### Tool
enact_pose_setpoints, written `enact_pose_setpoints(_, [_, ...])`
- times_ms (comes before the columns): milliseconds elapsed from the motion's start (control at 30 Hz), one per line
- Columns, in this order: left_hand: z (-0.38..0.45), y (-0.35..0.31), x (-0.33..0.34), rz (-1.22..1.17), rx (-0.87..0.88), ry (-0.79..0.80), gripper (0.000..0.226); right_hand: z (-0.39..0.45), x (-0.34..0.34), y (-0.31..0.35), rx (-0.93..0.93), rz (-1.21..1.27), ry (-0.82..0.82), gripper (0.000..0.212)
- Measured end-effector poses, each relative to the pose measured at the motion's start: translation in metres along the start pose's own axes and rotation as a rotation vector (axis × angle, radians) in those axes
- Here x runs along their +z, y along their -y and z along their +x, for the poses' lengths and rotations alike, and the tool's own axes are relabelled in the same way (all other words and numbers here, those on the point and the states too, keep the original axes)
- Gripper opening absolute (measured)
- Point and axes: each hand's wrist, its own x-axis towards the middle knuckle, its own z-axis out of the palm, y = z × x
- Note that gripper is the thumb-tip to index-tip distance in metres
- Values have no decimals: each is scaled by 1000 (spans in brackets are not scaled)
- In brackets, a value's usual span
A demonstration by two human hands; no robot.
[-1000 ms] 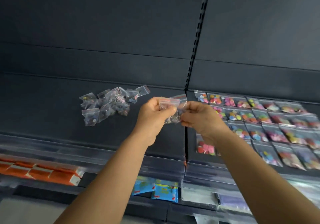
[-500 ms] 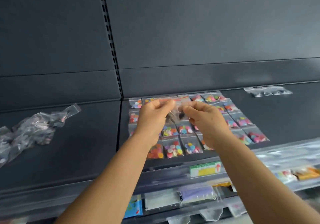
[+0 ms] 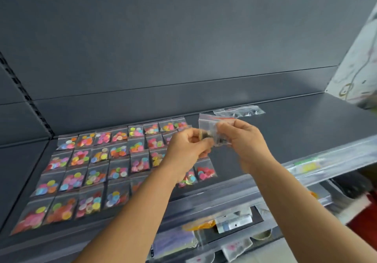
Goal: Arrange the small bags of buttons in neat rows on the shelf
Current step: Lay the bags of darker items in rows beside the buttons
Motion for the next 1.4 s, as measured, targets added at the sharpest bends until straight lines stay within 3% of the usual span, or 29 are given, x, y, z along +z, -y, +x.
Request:
enact_pose_setpoints(267, [38, -2, 56, 68, 1, 112, 8, 26, -58, -13, 47, 135, -74, 19])
enact_pose_setpoints(400, [65, -1, 69, 4, 27, 73, 1, 44, -72, -15, 35, 99, -133, 17])
enact_pose_setpoints(700, [126, -2, 85, 2, 40, 67, 13, 95, -83, -18, 15, 79, -211, 10])
enact_pose_setpoints(1033, [169, 18, 85, 87, -14, -112, 12, 151, -106, -34, 66, -127, -207, 17])
enact_pose_setpoints(1400, [184, 47, 119, 464, -116, -328, 14, 204, -124, -66, 41, -560, 70, 20])
